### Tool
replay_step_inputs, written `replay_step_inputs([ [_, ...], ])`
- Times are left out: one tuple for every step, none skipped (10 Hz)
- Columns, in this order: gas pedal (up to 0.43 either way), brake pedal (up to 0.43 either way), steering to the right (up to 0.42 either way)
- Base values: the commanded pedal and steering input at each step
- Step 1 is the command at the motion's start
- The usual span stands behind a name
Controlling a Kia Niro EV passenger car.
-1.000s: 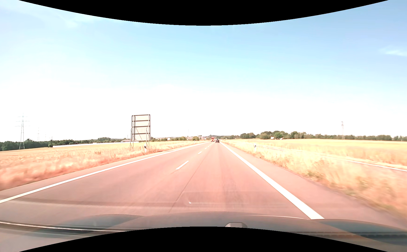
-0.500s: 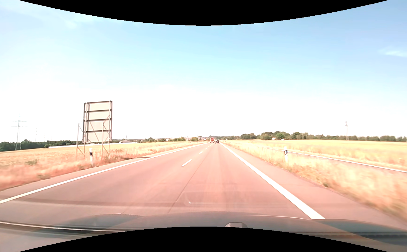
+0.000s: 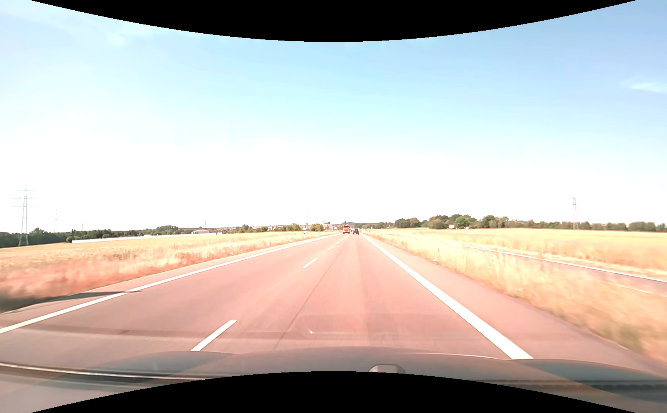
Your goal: Follow the waypoints while adhering to traffic rules and regulations
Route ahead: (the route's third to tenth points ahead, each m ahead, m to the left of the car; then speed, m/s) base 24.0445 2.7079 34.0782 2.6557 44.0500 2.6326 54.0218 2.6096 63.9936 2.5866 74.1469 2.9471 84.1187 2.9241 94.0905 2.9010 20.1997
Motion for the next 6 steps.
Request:
replay_step_inputs([
  [0.189,0.0,-0.004],
  [0.189,0.0,-0.004],
  [0.189,0.0,-0.004],
  [0.189,0.0,-0.004],
  [0.177,0.0,-0.004],
  [0.177,0.0,-0.004],
])
